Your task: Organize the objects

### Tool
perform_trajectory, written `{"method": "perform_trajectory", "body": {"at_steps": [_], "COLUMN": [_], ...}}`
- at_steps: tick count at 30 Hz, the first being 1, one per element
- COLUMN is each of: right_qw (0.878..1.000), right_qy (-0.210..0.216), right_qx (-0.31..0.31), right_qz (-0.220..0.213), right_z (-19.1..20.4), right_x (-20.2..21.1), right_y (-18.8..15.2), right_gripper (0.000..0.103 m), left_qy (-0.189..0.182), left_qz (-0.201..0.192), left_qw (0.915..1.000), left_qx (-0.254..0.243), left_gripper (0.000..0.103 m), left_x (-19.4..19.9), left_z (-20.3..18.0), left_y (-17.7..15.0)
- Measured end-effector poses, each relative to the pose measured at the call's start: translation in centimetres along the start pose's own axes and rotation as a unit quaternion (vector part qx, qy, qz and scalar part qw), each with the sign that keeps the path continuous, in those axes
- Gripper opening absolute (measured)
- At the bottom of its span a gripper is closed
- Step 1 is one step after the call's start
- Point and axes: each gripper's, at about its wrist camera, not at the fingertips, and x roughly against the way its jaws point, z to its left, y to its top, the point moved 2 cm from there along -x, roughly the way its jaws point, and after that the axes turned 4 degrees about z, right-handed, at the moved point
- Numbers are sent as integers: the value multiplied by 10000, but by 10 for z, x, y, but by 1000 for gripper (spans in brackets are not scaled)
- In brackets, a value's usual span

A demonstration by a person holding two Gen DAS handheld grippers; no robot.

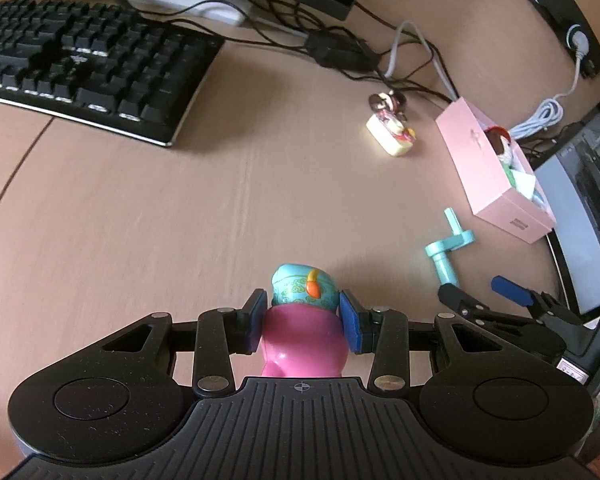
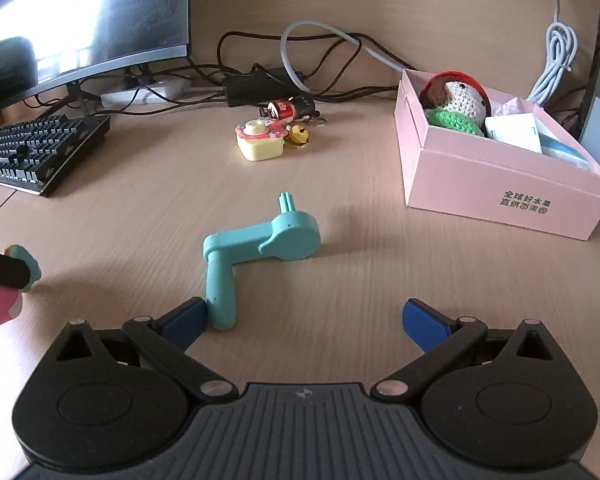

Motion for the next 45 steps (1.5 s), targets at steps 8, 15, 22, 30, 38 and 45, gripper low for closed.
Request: {"method": "perform_trajectory", "body": {"at_steps": [8, 15, 22, 30, 38, 45], "right_qw": [10000, 10000, 10000, 10000, 10000, 10000], "right_qy": [-48, -54, -27, 5, -2, 5], "right_qx": [-48, -51, -23, 20, 10, 6], "right_qz": [-23, -28, -26, -35, -36, -47], "right_z": [5, 9, 14, 13, 14, 13], "right_x": [-8, -16, -24, -25, -25, -25], "right_y": [9, 17, 27, 26, 26, 25], "right_gripper": [103, 103, 103, 103, 103, 103], "left_qy": [48, 36, -19, -40, -93, -97], "left_qz": [-77, -22, 73, 135, 146, 100], "left_qw": [9999, 9999, 9999, 9999, 9997, 9999], "left_qx": [85, 150, 68, -25, -148, -100], "left_gripper": [44, 44, 44, 44, 44, 44], "left_x": [7, 6, 2, -2, -4, -3], "left_z": [3, 5, -2, -9, -20, -20], "left_y": [-1, -4, -10, -14, -17, -15]}}
